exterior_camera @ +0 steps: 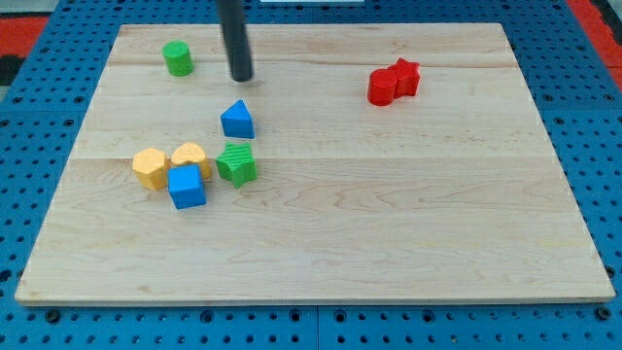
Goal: Move the green star along with blue triangle slightly up
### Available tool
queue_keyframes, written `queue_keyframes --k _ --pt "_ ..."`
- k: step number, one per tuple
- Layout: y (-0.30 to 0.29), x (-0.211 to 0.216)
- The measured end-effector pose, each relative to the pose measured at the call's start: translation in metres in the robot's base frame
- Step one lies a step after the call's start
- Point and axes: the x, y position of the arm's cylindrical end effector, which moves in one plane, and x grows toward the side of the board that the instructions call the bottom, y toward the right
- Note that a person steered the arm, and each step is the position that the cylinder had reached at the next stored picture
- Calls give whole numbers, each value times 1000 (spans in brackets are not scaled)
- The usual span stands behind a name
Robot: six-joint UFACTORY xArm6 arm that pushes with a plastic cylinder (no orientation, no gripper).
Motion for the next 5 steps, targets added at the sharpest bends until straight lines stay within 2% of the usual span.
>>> queue_keyframes --k 1,2,4,5 --pt "51 49" --pt "55 97" --pt "30 166" --pt "-22 168"
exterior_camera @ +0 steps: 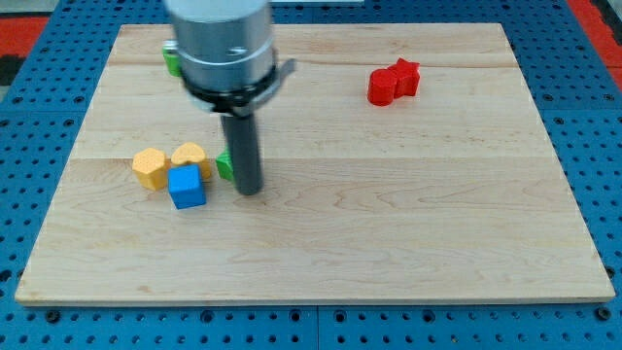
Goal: Move the green star along with blue triangle slightly up
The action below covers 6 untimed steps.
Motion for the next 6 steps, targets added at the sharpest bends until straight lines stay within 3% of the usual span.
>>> queue_keyframes --k 6 --pt "-28 -91"
